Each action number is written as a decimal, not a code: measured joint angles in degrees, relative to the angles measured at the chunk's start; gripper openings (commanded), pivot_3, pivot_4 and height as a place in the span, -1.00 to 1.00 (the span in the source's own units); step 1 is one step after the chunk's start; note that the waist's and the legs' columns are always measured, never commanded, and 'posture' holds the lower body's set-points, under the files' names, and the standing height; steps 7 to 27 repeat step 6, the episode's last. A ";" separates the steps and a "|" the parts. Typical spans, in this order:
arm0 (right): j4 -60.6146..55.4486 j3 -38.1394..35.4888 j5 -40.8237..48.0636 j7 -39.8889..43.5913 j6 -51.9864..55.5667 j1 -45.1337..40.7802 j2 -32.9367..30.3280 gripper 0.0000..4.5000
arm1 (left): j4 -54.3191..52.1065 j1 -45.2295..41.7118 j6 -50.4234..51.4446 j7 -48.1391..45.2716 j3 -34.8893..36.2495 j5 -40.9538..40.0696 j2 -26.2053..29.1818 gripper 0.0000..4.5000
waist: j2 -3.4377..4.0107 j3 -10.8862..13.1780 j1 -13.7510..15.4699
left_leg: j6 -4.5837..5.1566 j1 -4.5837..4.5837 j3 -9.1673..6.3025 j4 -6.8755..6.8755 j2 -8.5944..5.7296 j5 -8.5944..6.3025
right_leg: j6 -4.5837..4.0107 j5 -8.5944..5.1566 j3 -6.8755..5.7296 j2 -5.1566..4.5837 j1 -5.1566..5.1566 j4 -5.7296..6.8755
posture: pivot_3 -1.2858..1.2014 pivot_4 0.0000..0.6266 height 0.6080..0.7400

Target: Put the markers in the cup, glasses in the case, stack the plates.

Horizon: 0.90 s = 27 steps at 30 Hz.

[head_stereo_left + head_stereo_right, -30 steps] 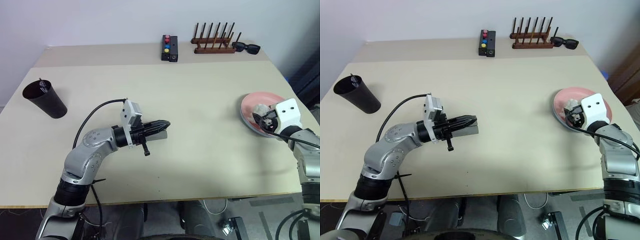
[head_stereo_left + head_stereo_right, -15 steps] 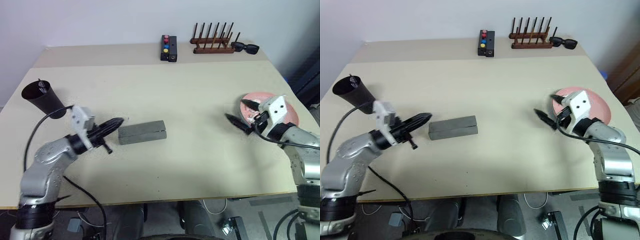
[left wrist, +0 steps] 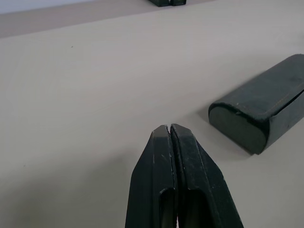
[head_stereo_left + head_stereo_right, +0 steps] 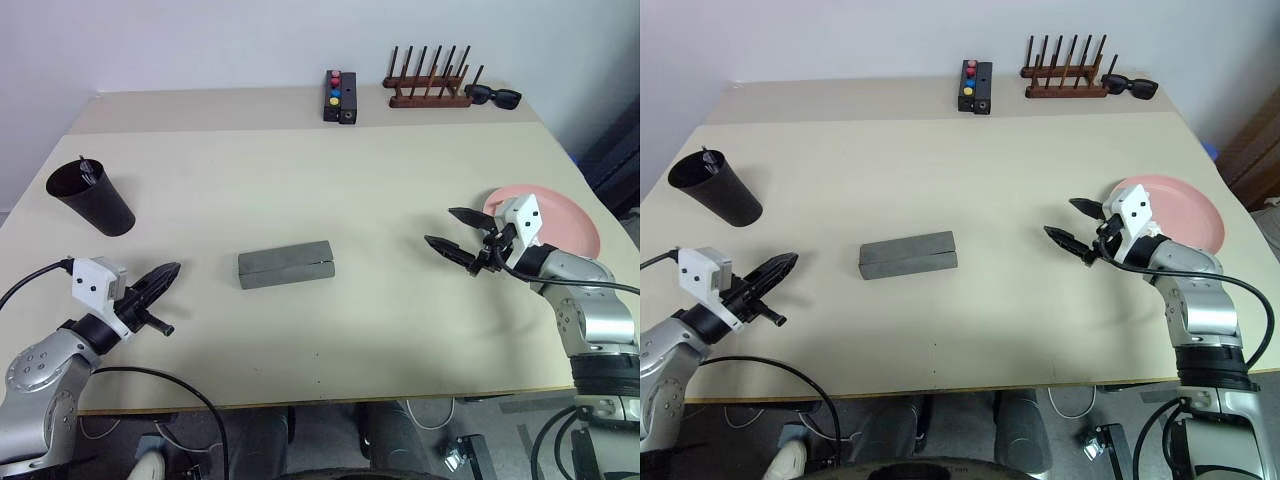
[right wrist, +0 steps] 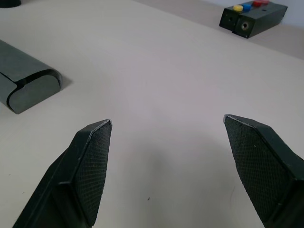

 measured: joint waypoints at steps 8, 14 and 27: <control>5.14 0.05 -1.04 1.69 -3.34 -1.32 0.16 0.71 | 0.00 -0.30 -0.37 1.56 -0.70 0.17 -0.85 -1.00 | 0.00 0.00 -0.05 | 0.00 0.01 0.00 -0.01 0.00 0.00 | 0.00 0.00 0.00 0.00 0.00 0.01 | 0.03 -0.52 0.91; 5.14 0.05 -1.04 1.69 -3.34 -1.32 0.16 0.71 | 0.00 -0.30 -0.37 1.56 -0.70 0.17 -0.85 -1.00 | 0.00 0.00 -0.05 | 0.00 0.01 0.00 -0.01 0.00 0.00 | 0.00 0.00 0.00 0.00 0.00 0.01 | 0.03 -0.52 0.91; 5.14 0.05 -1.04 1.69 -3.34 -1.32 0.16 0.71 | 0.00 -0.30 -0.37 1.56 -0.70 0.17 -0.85 -1.00 | 0.00 0.00 -0.05 | 0.00 0.01 0.00 -0.01 0.00 0.00 | 0.00 0.00 0.00 0.00 0.00 0.01 | 0.03 -0.52 0.91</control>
